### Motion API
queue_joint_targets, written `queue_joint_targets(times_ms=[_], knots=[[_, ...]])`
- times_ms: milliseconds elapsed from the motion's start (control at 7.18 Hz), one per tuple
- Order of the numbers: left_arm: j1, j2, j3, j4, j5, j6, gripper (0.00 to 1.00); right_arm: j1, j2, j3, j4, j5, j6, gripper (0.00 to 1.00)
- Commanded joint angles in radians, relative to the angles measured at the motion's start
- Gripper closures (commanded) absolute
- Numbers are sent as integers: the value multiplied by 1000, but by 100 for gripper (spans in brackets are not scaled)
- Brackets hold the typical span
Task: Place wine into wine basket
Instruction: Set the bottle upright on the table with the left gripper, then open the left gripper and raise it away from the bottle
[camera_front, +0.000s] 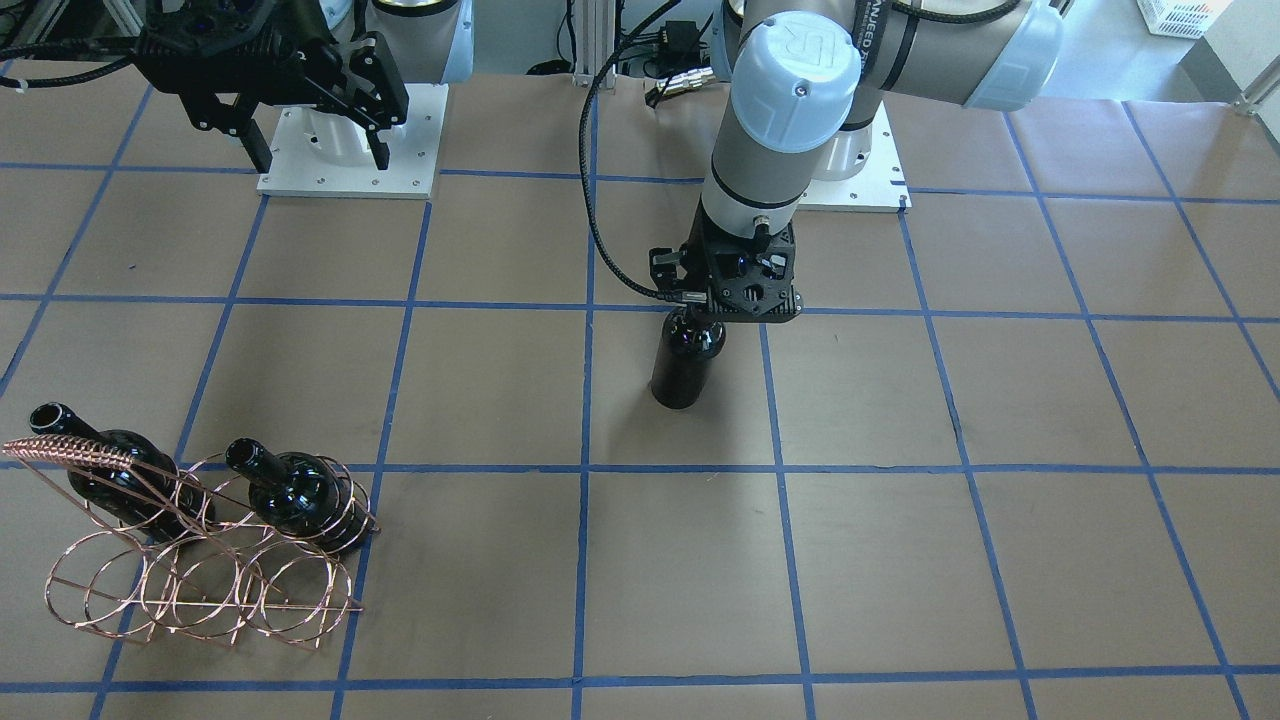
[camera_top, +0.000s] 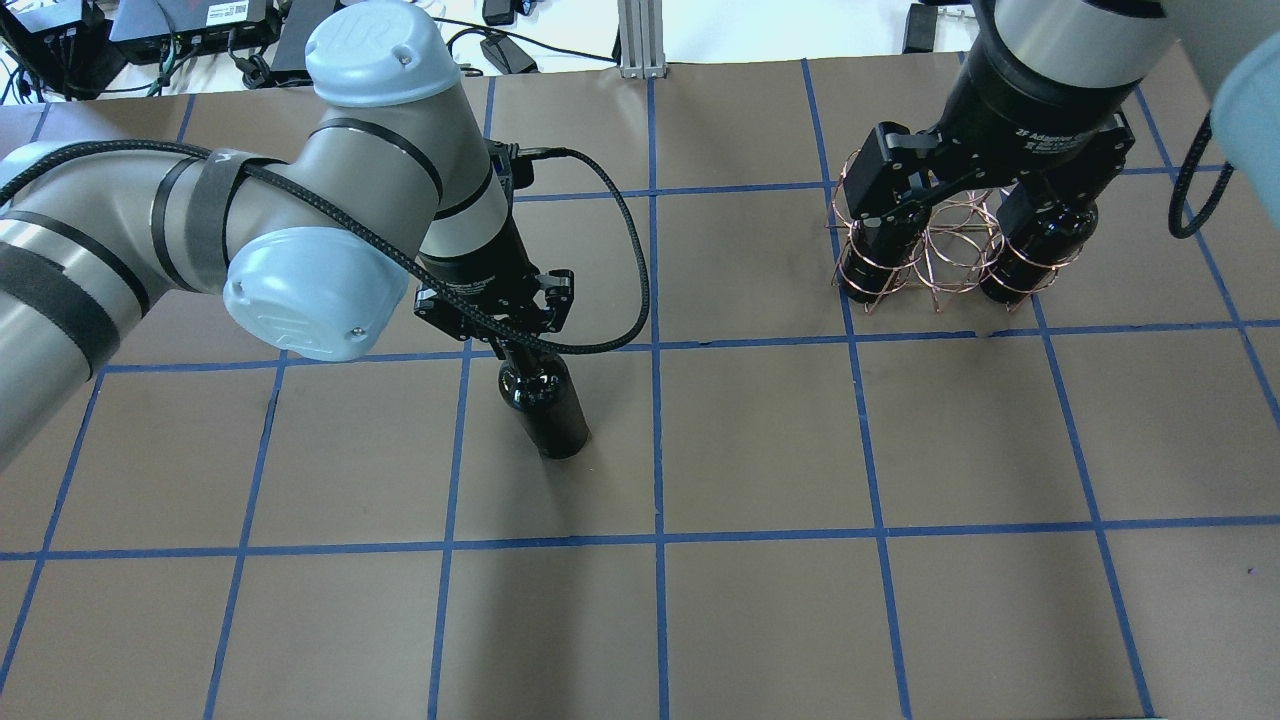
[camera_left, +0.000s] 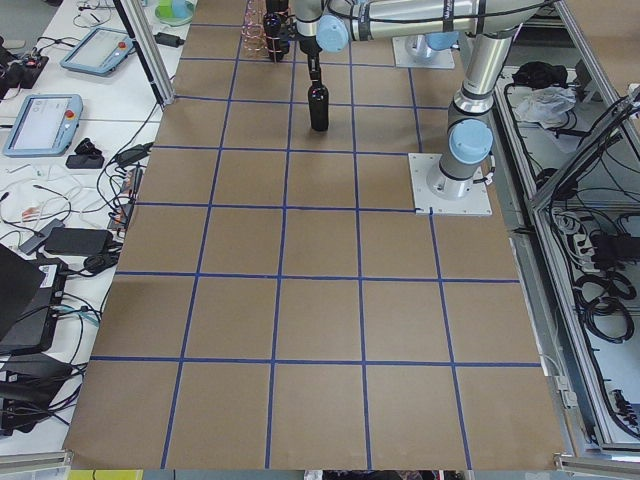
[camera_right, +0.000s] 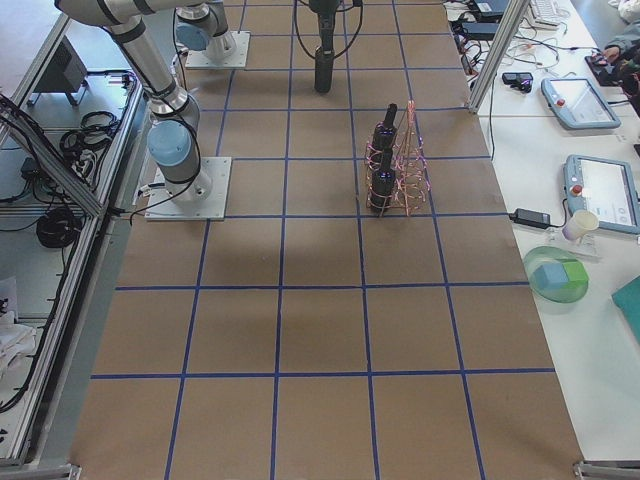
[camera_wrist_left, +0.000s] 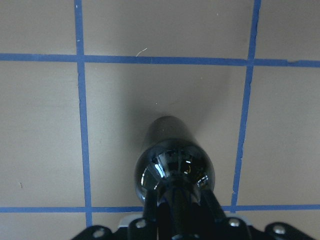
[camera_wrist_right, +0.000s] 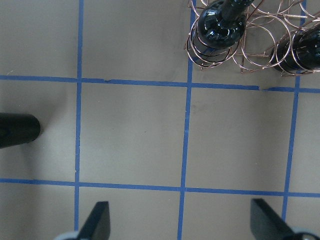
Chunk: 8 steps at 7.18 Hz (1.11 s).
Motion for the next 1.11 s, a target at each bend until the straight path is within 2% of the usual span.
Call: queue_joint_targets(times_ms=[0, 139, 278, 418, 696, 835, 975], knots=[[-1, -5, 0, 0, -2, -3, 100, 0, 0, 0, 0, 0, 0, 0], [-3, 1, 0, -2, 0, -3, 38, 0, 0, 0, 0, 0, 0, 0], [-8, 15, 4, -5, -2, -11, 0, 0, 0, 0, 0, 0, 0, 0], [-17, 30, 27, -76, -8, -14, 0, 0, 0, 0, 0, 0, 0, 0], [8, 44, 149, -184, 1, -6, 0, 0, 0, 0, 0, 0, 0, 0], [59, 43, 205, -187, 9, 45, 0, 0, 0, 0, 0, 0, 0, 0], [142, 35, 228, -178, 9, 196, 0, 0, 0, 0, 0, 0, 0, 0]])
